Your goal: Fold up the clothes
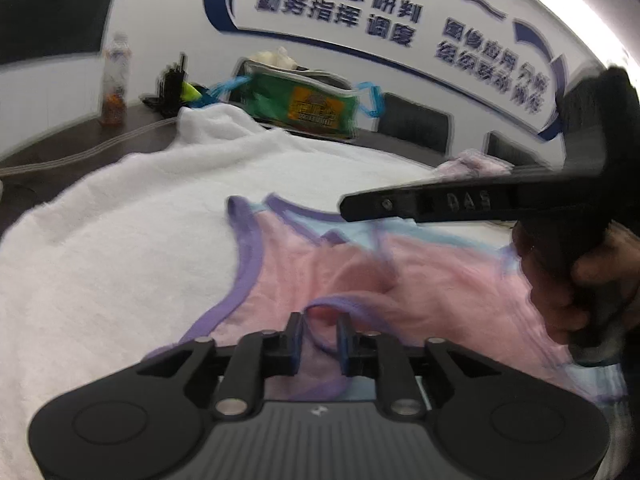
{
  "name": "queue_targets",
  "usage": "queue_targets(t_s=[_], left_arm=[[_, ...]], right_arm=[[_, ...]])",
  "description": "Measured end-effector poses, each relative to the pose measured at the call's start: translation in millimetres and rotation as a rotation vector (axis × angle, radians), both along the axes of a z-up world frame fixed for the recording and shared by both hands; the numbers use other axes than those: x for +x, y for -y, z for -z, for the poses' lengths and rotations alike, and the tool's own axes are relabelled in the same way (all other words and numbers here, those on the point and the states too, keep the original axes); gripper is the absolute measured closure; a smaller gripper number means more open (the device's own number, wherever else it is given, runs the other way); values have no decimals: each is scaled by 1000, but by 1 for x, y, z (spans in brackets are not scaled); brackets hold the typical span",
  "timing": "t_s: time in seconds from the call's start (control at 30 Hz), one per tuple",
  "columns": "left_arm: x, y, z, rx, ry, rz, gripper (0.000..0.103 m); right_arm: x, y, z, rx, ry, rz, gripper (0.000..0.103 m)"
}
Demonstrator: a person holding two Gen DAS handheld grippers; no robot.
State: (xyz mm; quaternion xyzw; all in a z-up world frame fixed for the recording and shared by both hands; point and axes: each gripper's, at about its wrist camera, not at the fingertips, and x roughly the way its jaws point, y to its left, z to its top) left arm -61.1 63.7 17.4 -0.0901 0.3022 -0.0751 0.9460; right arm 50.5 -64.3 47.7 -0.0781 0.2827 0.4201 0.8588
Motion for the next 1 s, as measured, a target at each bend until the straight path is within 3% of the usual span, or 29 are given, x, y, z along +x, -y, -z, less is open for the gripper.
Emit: queue_targets(t_s=[0.07,0.13,0.3,0.4,0.43,0.47,0.5,0.67,0.83,1.0], left_arm=[[18,4,-11,27,-16,46,77],[37,8,-21,54,-32,93,76],[82,18,-48,122,-72,208,76],[95,41,-30,277,-133,228,79],[96,38,-25,259,-149,224,81],[97,34,-20,240,-166,221,97],[95,27,-20,203,-154,195,103],[85,-12,-18,-12,-113,34,103],[74,-29,-2,-173,-114,-60,102],[69,-28,2,-138,-123,-87,102]], right_arm=[[2,18,-6,-5,-4,70,76],[5,33,-5,-29,-12,146,75],[19,54,23,-10,-168,293,75],[19,58,38,11,-198,301,74],[17,58,41,16,-193,297,74],[15,58,43,19,-187,294,74],[13,58,44,15,-178,292,74],[10,60,44,19,-167,281,74],[5,56,45,-1,-134,272,74],[0,52,38,-2,-111,256,73]])
